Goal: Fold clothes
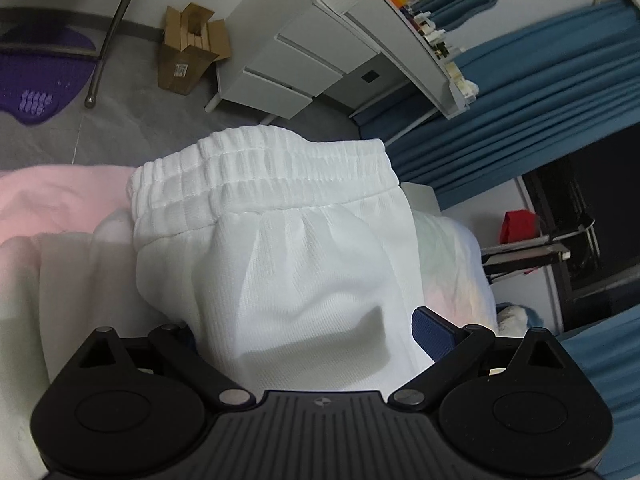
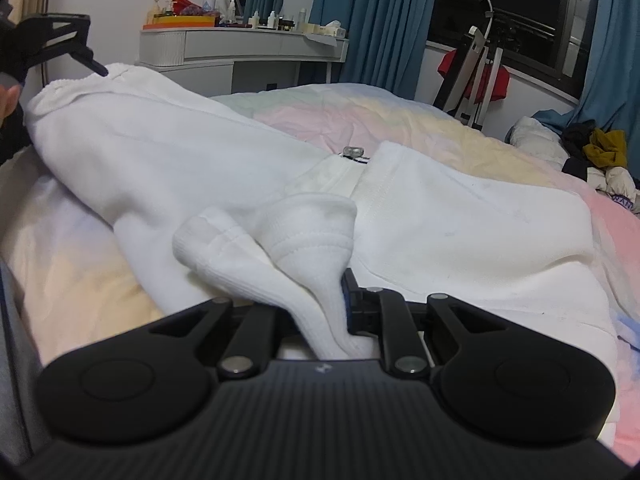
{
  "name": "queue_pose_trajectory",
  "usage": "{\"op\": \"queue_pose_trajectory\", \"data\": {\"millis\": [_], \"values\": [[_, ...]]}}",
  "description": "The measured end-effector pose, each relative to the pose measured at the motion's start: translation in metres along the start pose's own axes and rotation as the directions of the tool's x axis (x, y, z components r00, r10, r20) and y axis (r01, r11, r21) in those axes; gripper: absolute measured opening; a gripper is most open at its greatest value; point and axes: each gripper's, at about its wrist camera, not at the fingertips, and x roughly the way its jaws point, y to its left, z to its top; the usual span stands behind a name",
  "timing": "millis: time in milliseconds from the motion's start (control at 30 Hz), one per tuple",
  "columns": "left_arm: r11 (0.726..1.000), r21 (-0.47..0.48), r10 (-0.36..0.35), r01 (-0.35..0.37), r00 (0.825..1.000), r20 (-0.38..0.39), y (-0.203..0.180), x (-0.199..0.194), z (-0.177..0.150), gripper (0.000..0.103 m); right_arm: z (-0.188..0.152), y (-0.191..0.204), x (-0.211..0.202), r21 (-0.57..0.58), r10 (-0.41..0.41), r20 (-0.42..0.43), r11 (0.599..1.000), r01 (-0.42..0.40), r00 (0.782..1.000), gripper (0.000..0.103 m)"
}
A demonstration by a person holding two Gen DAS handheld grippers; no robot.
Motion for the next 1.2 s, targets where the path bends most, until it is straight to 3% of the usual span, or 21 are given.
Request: {"op": "queue_pose_trajectory", "data": {"millis": [233, 400, 433, 533, 567, 733, 833, 933, 1000, 1100, 1200], "values": [[0.999, -0.028, -0.035, 0.035, 0.999, -0.006, 0.006, -0.005, -0.001, 0.098, 0.004, 0.001, -0.007, 0.021, 0.018, 0.021, 1.0, -0.018, 1.0, 0.043], [0.999, -0.03, -0.03, 0.03, 0.999, -0.013, 0.007, -0.002, -0.001, 0.098, 0.01, -0.002, -0.011, 0.072, 0.056, 0.011, 0.996, -0.056, 0.998, 0.045], [0.999, -0.028, -0.029, 0.029, 0.999, -0.015, 0.007, -0.001, -0.001, 0.098, 0.011, -0.003, -0.013, 0.083, 0.068, 0.011, 0.994, -0.068, 0.998, 0.049], [0.999, -0.023, -0.025, 0.025, 1.0, -0.018, 0.006, 0.0, -0.002, 0.098, 0.01, -0.004, -0.013, 0.109, 0.137, 0.01, 0.984, -0.138, 0.99, 0.076], [0.999, -0.022, -0.025, 0.024, 1.0, -0.017, 0.006, 0.0, -0.002, 0.098, 0.01, -0.003, -0.012, 0.115, 0.156, 0.008, 0.981, -0.155, 0.988, 0.078], [1.0, -0.019, -0.016, 0.016, 1.0, -0.024, 0.006, 0.004, -0.001, 0.098, 0.018, -0.012, -0.024, 0.186, 0.189, 0.06, 0.963, -0.197, 0.98, 0.078], [0.998, -0.057, -0.03, 0.027, 0.998, -0.051, 0.012, 0.009, 0.002, 0.097, 0.024, -0.036, -0.042, 0.312, 0.22, 0.157, 0.914, -0.26, 0.963, 0.078], [0.995, -0.093, -0.045, 0.04, 0.997, -0.055, 0.018, 0.01, 0.002, 0.097, 0.021, -0.061, -0.052, 0.424, 0.181, 0.22, 0.867, -0.261, 0.959, 0.078], [0.996, -0.086, -0.042, 0.037, 0.998, -0.052, 0.016, 0.01, 0.0, 0.097, 0.015, -0.07, -0.044, 0.467, 0.14, 0.175, 0.86, -0.207, 0.975, 0.078], [0.998, -0.054, -0.028, 0.025, 0.999, -0.042, 0.011, 0.011, -0.002, 0.094, 0.002, -0.073, -0.012, 0.505, 0.133, 0.01, 0.855, -0.12, 0.991, 0.078], [0.999, -0.033, -0.02, 0.019, 0.999, -0.026, 0.008, 0.012, -0.001, 0.083, -0.007, -0.073, 0.0, 0.527, 0.139, -0.012, 0.843, -0.112, 0.99, 0.078]]}}
